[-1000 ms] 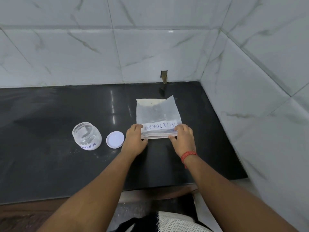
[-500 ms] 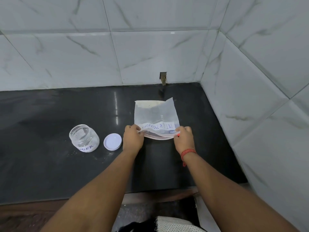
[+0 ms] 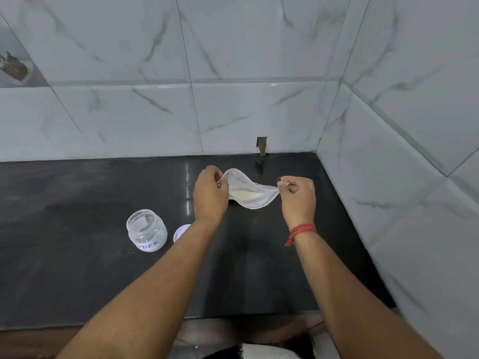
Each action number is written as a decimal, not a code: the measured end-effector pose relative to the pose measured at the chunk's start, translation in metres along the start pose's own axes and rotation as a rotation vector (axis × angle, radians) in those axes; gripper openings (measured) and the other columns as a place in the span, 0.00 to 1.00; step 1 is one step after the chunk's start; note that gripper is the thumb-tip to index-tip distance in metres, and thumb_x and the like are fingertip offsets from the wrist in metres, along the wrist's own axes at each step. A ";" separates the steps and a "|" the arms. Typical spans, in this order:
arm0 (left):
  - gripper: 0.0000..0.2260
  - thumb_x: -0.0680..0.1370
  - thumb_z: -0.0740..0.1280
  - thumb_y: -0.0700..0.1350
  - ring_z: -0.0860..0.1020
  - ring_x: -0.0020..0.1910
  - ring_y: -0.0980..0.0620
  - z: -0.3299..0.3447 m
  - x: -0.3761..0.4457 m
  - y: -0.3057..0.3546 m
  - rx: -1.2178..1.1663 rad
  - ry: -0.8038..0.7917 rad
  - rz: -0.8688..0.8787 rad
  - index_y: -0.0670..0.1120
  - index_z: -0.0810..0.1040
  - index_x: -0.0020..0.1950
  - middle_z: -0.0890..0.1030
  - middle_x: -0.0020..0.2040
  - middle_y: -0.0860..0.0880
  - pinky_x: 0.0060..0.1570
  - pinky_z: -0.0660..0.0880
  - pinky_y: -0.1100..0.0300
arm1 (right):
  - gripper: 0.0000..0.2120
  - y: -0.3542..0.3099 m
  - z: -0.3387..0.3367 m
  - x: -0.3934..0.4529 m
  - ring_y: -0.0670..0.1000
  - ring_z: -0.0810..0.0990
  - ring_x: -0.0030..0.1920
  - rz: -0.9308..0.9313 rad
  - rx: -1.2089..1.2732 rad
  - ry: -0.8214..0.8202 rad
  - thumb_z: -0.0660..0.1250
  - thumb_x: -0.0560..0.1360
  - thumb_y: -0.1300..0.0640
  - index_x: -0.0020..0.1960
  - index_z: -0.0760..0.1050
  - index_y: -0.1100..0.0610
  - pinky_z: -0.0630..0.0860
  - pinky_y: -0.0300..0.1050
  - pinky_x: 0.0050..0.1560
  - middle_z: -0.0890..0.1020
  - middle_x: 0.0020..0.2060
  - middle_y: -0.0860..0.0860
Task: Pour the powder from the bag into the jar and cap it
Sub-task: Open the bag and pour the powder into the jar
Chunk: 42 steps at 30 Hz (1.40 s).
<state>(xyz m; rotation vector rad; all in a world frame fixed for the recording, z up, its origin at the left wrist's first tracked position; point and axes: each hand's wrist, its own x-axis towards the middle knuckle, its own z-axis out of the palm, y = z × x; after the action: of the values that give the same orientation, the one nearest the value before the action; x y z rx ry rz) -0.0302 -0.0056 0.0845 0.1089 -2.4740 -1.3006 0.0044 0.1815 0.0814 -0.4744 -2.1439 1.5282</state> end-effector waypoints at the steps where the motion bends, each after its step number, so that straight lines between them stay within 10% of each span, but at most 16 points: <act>1: 0.06 0.81 0.65 0.44 0.74 0.40 0.50 -0.004 0.001 0.005 -0.012 0.015 0.013 0.47 0.72 0.44 0.77 0.43 0.50 0.40 0.71 0.56 | 0.06 -0.006 0.000 -0.002 0.43 0.81 0.45 -0.002 0.031 0.009 0.69 0.78 0.59 0.53 0.82 0.58 0.79 0.34 0.49 0.75 0.56 0.50; 4: 0.05 0.80 0.65 0.43 0.73 0.39 0.52 -0.017 0.005 0.015 -0.022 0.028 0.042 0.49 0.71 0.45 0.76 0.45 0.50 0.39 0.71 0.57 | 0.05 -0.020 -0.004 -0.004 0.42 0.82 0.47 -0.012 0.105 0.040 0.68 0.78 0.58 0.52 0.82 0.55 0.74 0.25 0.46 0.76 0.55 0.48; 16: 0.15 0.76 0.60 0.34 0.78 0.50 0.50 -0.057 -0.005 0.016 -0.040 -0.097 -0.048 0.46 0.85 0.47 0.78 0.53 0.50 0.47 0.69 0.60 | 0.10 -0.023 -0.022 -0.025 0.49 0.82 0.49 0.010 0.015 0.057 0.63 0.79 0.64 0.48 0.80 0.52 0.81 0.51 0.55 0.82 0.49 0.50; 25: 0.13 0.81 0.62 0.43 0.69 0.68 0.43 -0.063 -0.024 0.023 0.337 -0.248 0.109 0.46 0.86 0.57 0.76 0.66 0.48 0.64 0.72 0.50 | 0.09 -0.031 -0.023 -0.054 0.50 0.81 0.51 0.005 0.020 0.067 0.63 0.80 0.64 0.48 0.78 0.53 0.75 0.34 0.50 0.81 0.52 0.52; 33: 0.15 0.83 0.62 0.55 0.66 0.75 0.48 -0.049 -0.049 0.062 0.476 -0.366 0.470 0.51 0.87 0.54 0.75 0.71 0.53 0.80 0.43 0.38 | 0.08 -0.035 -0.024 -0.071 0.48 0.79 0.51 -0.029 -0.018 0.067 0.63 0.80 0.64 0.50 0.79 0.54 0.76 0.35 0.51 0.80 0.52 0.51; 42: 0.10 0.82 0.67 0.52 0.73 0.66 0.48 -0.034 -0.053 0.075 0.509 -0.414 0.549 0.52 0.86 0.56 0.79 0.63 0.52 0.77 0.58 0.41 | 0.06 -0.037 -0.029 -0.077 0.48 0.79 0.52 -0.018 -0.042 0.058 0.65 0.81 0.62 0.51 0.79 0.53 0.72 0.29 0.47 0.80 0.53 0.51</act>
<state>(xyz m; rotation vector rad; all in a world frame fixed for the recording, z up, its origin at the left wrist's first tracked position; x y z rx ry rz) 0.0382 0.0227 0.1493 -0.7323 -2.8198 -0.4865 0.0845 0.1523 0.1112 -0.5063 -2.1333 1.4447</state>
